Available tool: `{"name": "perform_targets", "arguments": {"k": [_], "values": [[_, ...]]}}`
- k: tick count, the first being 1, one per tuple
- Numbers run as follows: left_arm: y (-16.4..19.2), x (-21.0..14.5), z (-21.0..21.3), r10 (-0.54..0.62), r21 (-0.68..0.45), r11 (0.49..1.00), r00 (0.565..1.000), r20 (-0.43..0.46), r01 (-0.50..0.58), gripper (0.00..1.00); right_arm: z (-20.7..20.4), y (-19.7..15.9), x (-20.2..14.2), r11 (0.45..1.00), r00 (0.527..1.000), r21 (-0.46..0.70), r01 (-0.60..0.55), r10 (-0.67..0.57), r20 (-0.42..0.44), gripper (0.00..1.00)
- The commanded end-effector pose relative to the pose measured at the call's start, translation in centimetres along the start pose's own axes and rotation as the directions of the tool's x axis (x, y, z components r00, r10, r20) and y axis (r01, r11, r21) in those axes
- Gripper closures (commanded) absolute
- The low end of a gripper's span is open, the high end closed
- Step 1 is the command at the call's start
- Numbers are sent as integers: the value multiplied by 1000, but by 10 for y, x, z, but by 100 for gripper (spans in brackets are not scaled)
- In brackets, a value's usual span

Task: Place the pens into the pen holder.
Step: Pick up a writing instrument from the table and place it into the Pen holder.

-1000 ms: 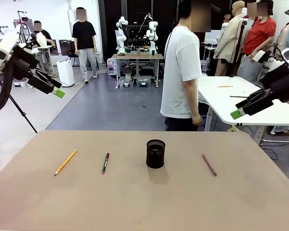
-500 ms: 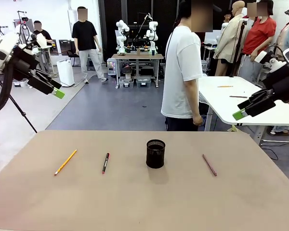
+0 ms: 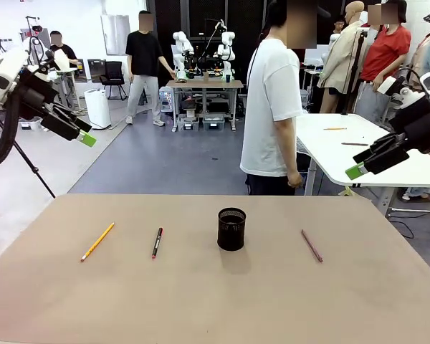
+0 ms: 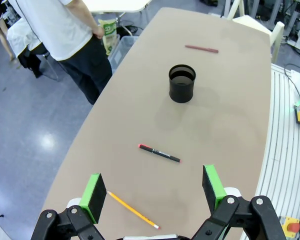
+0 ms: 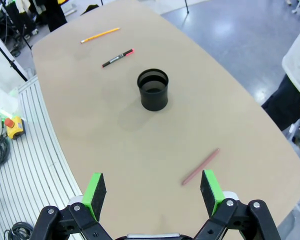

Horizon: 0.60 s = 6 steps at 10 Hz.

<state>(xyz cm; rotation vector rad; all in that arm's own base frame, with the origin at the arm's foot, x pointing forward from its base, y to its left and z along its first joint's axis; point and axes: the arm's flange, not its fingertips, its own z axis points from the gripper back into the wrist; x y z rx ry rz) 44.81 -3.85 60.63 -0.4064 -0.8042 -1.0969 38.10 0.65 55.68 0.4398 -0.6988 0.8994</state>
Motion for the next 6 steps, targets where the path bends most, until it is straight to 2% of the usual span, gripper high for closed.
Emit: {"name": "perform_targets", "arguments": {"k": [1, 4, 5, 6], "values": [[-1, 1, 0, -6, 2, 1000, 1000, 4, 6, 0, 0, 0, 2, 1000, 1000, 14, 6, -7, 22, 0], [0, 0, 0, 0, 0, 1000, 1000, 0, 0, 0, 0, 0, 2, 1000, 1000, 14, 6, -7, 22, 0], [-8, -1, -10, -10, 10, 1000, 991, -135, 11, 0, 0, 0, 2, 1000, 1000, 14, 6, -7, 22, 0], [-12, -6, -25, 37, 7, 999, 954, -299, -37, 0, 0, 0, 2, 1000, 1000, 14, 6, -7, 22, 0]]}}
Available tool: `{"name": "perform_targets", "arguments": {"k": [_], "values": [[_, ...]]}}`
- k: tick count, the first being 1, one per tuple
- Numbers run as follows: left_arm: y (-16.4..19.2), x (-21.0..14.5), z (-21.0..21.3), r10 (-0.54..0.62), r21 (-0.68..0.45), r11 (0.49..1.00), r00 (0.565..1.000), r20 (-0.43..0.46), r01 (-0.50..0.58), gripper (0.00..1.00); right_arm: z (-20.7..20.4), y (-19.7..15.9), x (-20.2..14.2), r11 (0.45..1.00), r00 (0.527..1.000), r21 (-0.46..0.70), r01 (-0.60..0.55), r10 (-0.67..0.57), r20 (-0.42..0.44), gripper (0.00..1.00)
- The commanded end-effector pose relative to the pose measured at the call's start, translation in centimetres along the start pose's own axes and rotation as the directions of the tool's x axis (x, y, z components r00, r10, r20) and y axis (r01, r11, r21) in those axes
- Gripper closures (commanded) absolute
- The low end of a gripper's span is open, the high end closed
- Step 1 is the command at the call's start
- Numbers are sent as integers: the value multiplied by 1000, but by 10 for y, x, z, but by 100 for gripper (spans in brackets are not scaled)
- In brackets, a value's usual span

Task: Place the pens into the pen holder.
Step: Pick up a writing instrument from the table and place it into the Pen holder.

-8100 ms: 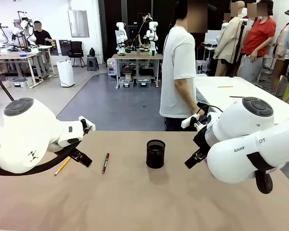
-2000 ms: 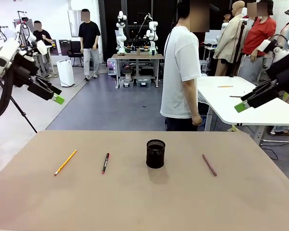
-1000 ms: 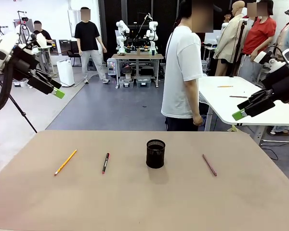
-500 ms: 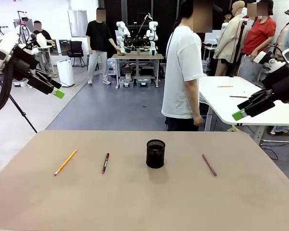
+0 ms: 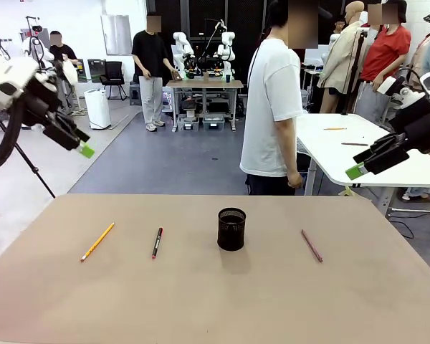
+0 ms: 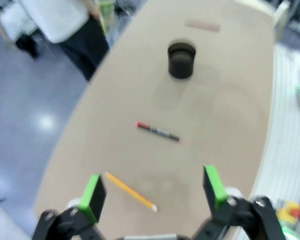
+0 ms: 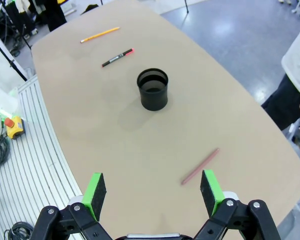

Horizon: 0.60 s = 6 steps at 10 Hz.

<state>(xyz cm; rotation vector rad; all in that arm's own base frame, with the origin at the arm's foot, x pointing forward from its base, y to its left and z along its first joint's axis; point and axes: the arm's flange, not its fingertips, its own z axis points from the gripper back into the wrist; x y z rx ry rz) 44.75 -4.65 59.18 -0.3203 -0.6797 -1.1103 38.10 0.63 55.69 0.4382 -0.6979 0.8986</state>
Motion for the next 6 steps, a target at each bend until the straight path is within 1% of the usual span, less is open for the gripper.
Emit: {"name": "perform_targets", "arguments": {"k": [1, 2, 3, 4, 5, 6], "values": [[-11, -4, -27, 45, -14, 999, 971, -233, -50, 0, 0, 0, 2, 1000, 1000, 16, 6, -6, 24, 0], [-10, -8, -41, 78, 24, 997, 959, -273, -74, 0, 0, 0, 2, 1000, 1000, 16, 6, -6, 24, 0], [-12, -11, -52, 126, 112, 989, 936, -329, -94, 0, 0, 0, 2, 1000, 1000, 16, 6, -6, 24, 0], [-15, -16, -69, 211, 267, 957, 902, -377, -113, 0, 0, 0, 2, 1000, 1000, 16, 6, -6, 24, 0], [-15, -24, -84, 257, 342, 932, 884, -391, -119, 0, 0, 0, 2, 1000, 1000, 16, 6, -6, 24, 0], [-13, -35, -98, 296, 367, 918, 872, -389, -148, 0, 0, 0, 2, 1000, 1000, 16, 6, -6, 24, 0]]}}
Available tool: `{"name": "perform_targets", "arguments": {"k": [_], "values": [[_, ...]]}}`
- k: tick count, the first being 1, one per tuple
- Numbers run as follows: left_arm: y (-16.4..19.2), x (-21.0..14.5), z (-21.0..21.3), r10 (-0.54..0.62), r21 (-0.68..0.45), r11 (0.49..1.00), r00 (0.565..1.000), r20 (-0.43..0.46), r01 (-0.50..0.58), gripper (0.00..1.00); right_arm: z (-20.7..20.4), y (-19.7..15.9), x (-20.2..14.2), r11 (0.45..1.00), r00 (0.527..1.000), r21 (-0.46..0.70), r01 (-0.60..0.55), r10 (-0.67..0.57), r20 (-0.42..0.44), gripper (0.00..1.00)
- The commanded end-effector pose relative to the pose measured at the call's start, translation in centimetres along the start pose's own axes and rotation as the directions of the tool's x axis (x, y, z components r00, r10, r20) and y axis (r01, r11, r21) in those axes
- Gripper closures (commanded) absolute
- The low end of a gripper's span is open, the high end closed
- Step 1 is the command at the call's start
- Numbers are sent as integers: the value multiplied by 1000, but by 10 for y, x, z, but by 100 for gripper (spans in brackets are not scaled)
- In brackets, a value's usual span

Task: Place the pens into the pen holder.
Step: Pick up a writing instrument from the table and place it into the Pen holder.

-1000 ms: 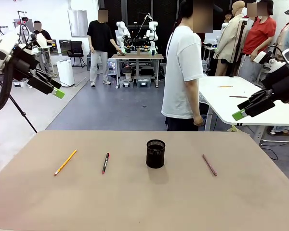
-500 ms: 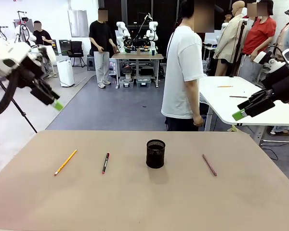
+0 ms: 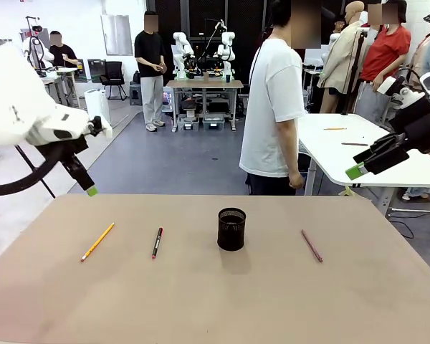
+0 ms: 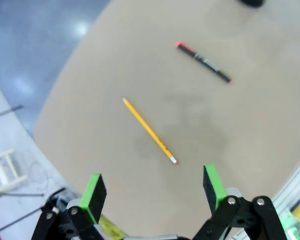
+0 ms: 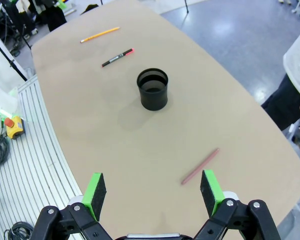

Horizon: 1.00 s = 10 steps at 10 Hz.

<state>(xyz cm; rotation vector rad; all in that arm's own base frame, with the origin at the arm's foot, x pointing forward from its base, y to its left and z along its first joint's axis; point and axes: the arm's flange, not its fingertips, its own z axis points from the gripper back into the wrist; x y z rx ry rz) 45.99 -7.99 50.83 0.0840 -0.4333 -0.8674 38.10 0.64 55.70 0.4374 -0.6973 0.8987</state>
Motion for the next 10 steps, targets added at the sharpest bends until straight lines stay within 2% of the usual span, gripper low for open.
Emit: {"name": "perform_targets", "arguments": {"k": [1, 3, 4, 5, 9, 10], "values": [[-3, -8, -25, 97, 44, 995, 994, -55, -95, 0, 0, 0, 2, 1000, 1000, 16, 6, -6, 25, 0], [0, -12, -34, 146, 13, 989, 988, -45, -146, 0, 0, 0, 2, 1000, 1000, 16, 6, -6, 25, 0], [6, -11, -29, 143, -62, 988, 990, 20, -142, 0, 0, 0, 2, 1000, 1000, 16, 6, -6, 25, 0], [0, -14, -36, 122, 23, 992, 991, -54, -121, 0, 0, 0, 2, 1000, 1000, 16, 6, -6, 25, 0], [0, -12, -38, 125, 4, 992, 991, -45, -125, 0, 0, 0, 2, 1000, 1000, 16, 6, -6, 25, 0], [-4, 0, -55, 150, 45, 988, 980, -128, -145, 0, 0, 0, 2, 1000, 1000, 16, 6, -6, 25, 0]]}}
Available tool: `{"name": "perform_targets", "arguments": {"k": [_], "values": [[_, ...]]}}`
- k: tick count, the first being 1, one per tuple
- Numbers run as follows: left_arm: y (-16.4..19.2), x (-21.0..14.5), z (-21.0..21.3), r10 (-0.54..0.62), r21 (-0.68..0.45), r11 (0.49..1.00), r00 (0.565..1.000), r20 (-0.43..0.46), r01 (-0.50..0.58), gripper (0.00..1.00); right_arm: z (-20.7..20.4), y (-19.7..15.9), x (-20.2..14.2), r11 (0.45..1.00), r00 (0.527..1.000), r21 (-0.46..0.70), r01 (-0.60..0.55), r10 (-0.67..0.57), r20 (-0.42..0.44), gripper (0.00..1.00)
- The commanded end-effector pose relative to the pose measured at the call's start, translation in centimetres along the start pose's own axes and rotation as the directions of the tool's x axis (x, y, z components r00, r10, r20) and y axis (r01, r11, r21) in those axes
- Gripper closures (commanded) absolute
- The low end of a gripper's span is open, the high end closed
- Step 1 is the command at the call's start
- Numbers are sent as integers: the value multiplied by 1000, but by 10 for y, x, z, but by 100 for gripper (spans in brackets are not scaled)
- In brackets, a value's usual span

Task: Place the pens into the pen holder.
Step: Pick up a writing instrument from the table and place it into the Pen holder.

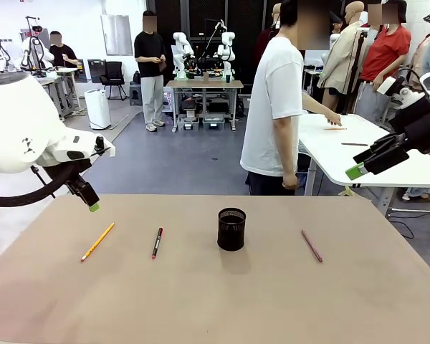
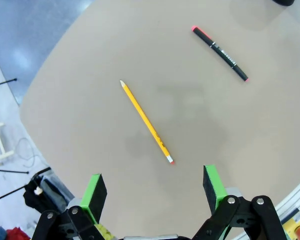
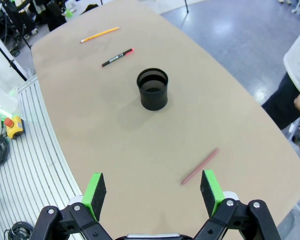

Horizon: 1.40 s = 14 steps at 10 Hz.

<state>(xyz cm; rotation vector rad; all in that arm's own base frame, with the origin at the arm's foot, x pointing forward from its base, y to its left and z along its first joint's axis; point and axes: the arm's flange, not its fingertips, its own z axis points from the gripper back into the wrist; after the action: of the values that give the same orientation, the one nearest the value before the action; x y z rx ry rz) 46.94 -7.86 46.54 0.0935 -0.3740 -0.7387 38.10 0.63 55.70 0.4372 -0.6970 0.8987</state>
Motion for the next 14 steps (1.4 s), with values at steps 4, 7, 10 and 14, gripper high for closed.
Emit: {"name": "perform_targets", "arguments": {"k": [4, 7, 10, 14], "values": [[15, 28, -96, 133, 57, 991, 968, -213, -123, 0, 0, 0, 2, 1000, 1000, 16, 6, -6, 25, 0], [22, 26, -135, 215, 98, 976, 944, -249, -196, 0, 0, 0, 2, 1000, 1000, 16, 6, -6, 25, 0], [39, 41, -162, 250, -27, 964, 934, -254, -266, 0, 0, 0, 2, 1000, 1000, 16, 6, -6, 25, 0], [50, 52, -182, 274, -50, 951, 909, -314, -304, 0, 0, 0, 2, 1000, 1000, 16, 6, -6, 25, 0]]}}
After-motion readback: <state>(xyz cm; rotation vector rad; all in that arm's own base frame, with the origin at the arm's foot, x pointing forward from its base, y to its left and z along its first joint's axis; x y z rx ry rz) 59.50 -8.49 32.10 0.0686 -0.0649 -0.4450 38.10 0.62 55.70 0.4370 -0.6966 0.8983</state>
